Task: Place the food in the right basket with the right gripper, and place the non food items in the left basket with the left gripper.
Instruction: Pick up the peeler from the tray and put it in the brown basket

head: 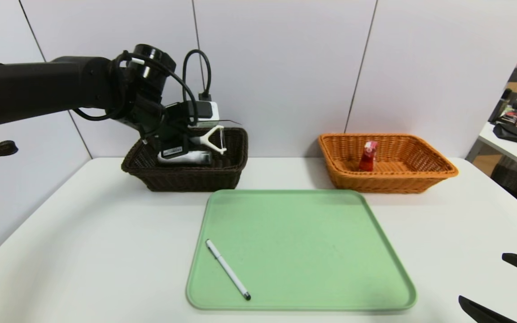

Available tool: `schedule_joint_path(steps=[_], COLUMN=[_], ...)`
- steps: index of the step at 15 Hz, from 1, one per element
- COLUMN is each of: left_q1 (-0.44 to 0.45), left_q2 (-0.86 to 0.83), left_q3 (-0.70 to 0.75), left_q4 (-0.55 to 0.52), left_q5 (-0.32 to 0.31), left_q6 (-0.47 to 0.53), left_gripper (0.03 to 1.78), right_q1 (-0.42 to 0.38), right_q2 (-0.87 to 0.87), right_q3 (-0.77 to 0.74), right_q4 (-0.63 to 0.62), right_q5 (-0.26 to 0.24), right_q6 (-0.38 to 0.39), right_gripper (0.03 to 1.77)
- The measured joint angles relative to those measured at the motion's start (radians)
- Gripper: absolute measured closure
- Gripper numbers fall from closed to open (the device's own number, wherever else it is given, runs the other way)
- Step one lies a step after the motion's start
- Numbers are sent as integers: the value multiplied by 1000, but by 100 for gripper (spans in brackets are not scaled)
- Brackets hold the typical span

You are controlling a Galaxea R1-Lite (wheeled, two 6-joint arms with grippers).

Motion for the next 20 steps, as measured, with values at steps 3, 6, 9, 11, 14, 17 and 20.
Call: schedule_joint_path(steps=[3,6,9,11,14,17,20], left_q1=[6,8,18,27,36,40,41], left_q2=[55,96,130,146,151,148,129], left_q3=[-2,-2,-3,-3,-3,-5,-4], left_q4=[-43,-60,-78,-84,-85,-99,-109], left_q5=[0,0,0,0,-1,-13,-17], left_q6=[7,9,10,10,11,10,10], left_gripper=[157,157,157,157,122,86,62], right_q1=[0,0,0,0,0,0,0], right_q2=[1,5,12,15,18,20,21], right_q3=[3,1,-2,-4,-3,-3,-4], right_q4=[0,0,0,0,0,0,0], right_q5=[0,0,0,0,0,1,0], right_q6=[0,-2,-2,-2,-4,-4,-4], right_gripper=[10,10,10,10,10,10,10])
